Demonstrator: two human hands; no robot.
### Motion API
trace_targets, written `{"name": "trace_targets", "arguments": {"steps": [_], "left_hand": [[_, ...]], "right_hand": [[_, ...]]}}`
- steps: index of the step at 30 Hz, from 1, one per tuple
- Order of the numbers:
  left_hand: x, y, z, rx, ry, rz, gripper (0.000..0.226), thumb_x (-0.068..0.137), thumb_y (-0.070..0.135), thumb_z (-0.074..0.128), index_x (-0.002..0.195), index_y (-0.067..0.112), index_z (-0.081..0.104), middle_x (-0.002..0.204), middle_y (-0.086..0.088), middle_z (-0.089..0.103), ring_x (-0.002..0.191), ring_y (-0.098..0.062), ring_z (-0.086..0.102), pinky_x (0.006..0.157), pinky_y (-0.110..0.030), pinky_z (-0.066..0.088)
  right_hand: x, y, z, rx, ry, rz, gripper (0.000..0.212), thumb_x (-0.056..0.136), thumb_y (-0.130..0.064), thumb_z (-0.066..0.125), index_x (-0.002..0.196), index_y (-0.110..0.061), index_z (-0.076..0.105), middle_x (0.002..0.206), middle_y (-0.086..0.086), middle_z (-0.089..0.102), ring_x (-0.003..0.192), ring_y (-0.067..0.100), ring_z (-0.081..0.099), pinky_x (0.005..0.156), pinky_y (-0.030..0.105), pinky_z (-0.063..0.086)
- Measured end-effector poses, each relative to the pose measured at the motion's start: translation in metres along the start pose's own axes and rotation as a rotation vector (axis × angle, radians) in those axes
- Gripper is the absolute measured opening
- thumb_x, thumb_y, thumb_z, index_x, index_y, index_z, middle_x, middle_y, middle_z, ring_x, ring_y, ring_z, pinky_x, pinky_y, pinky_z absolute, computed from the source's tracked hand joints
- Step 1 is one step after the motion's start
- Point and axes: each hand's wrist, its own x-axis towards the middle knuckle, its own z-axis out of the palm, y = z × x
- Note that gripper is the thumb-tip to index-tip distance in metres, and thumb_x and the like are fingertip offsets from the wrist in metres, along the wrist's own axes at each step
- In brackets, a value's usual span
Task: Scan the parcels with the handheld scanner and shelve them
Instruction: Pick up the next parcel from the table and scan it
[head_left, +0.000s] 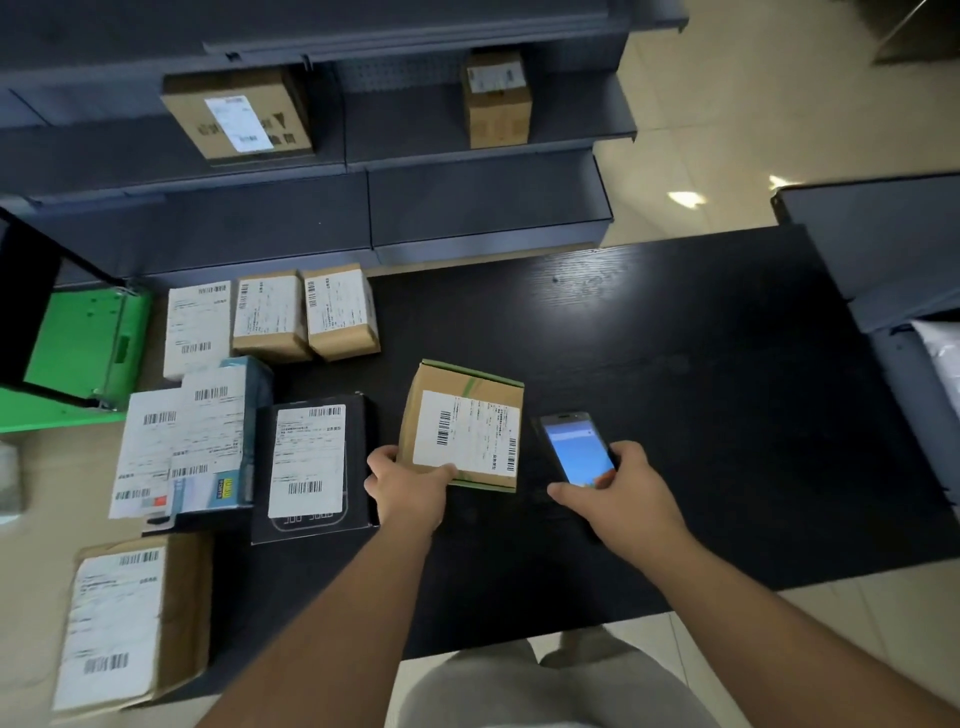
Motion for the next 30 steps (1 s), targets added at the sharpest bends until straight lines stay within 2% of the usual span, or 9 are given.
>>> {"name": "trace_targets", "arguments": {"steps": [4, 10, 13, 16, 18, 20, 26, 30], "left_hand": [[-0.011, 0.009, -0.01, -0.025, 0.009, 0.079, 0.079, 0.084, 0.025, 0.086, 0.145, 0.029, 0.036, 0.138, -0.006, 0.039, 0.086, -0.023, 0.056, 0.073, -0.041, 0.056], [-0.036, 0.016, -0.014, -0.084, 0.057, 0.143, 0.072, 0.084, 0.027, 0.085, 0.14, 0.03, 0.041, 0.132, -0.004, 0.044, 0.084, -0.02, 0.057, 0.061, -0.031, 0.045], [-0.052, 0.018, -0.018, -0.118, 0.083, 0.156, 0.065, 0.085, 0.028, 0.083, 0.137, 0.032, 0.044, 0.124, -0.003, 0.061, 0.089, -0.02, 0.062, 0.064, -0.033, 0.049], [-0.074, 0.02, -0.02, -0.145, 0.1, 0.161, 0.065, 0.085, 0.028, 0.084, 0.138, 0.033, 0.046, 0.119, -0.001, 0.064, 0.095, -0.022, 0.065, 0.072, -0.039, 0.059], [-0.092, 0.02, -0.018, -0.148, 0.114, 0.174, 0.068, 0.084, 0.026, 0.085, 0.14, 0.032, 0.046, 0.119, 0.001, 0.063, 0.099, -0.022, 0.065, 0.082, -0.045, 0.062], [-0.113, 0.021, -0.015, -0.143, 0.132, 0.196, 0.069, 0.084, 0.024, 0.085, 0.14, 0.032, 0.046, 0.12, 0.001, 0.063, 0.101, -0.022, 0.065, 0.085, -0.047, 0.062], [-0.167, 0.026, -0.007, -0.143, 0.171, 0.311, 0.066, 0.089, 0.018, 0.081, 0.143, 0.033, 0.046, 0.123, 0.005, 0.058, 0.102, -0.018, 0.059, 0.076, -0.037, 0.056], [-0.193, 0.034, -0.006, -0.141, 0.19, 0.408, 0.067, 0.09, 0.018, 0.081, 0.146, 0.032, 0.046, 0.132, 0.004, 0.06, 0.103, -0.014, 0.058, 0.066, -0.027, 0.049]], "right_hand": [[-0.01, -0.001, -0.008, 0.006, 0.018, -0.044, 0.101, 0.076, -0.053, 0.087, 0.155, -0.021, 0.032, 0.105, -0.006, 0.057, 0.092, 0.012, 0.061, 0.078, 0.037, 0.06], [-0.018, 0.006, -0.025, -0.018, 0.022, -0.105, 0.1, 0.077, -0.054, 0.086, 0.155, -0.02, 0.033, 0.105, -0.006, 0.056, 0.092, 0.013, 0.06, 0.078, 0.037, 0.059], [-0.023, 0.012, -0.037, -0.03, 0.024, -0.156, 0.098, 0.078, -0.053, 0.086, 0.154, -0.021, 0.032, 0.103, -0.007, 0.056, 0.089, 0.012, 0.06, 0.074, 0.034, 0.058], [-0.03, 0.021, -0.053, -0.052, 0.007, -0.214, 0.095, 0.078, -0.054, 0.085, 0.152, -0.024, 0.033, 0.107, -0.006, 0.056, 0.09, 0.012, 0.061, 0.069, 0.031, 0.056], [-0.034, 0.029, -0.064, -0.067, -0.008, -0.253, 0.091, 0.076, -0.054, 0.085, 0.147, -0.025, 0.036, 0.109, -0.006, 0.056, 0.09, 0.013, 0.062, 0.074, 0.035, 0.059], [-0.04, 0.036, -0.075, -0.087, -0.019, -0.282, 0.091, 0.075, -0.055, 0.086, 0.145, -0.026, 0.036, 0.114, -0.005, 0.056, 0.094, 0.014, 0.062, 0.079, 0.038, 0.061], [-0.057, 0.056, -0.115, -0.114, -0.074, -0.427, 0.077, 0.074, -0.053, 0.086, 0.131, -0.028, 0.041, 0.105, -0.007, 0.056, 0.089, 0.012, 0.062, 0.071, 0.033, 0.058], [-0.066, 0.063, -0.136, -0.145, -0.108, -0.494, 0.08, 0.073, -0.054, 0.087, 0.133, -0.025, 0.042, 0.102, -0.005, 0.059, 0.088, 0.013, 0.063, 0.066, 0.029, 0.05]]}}
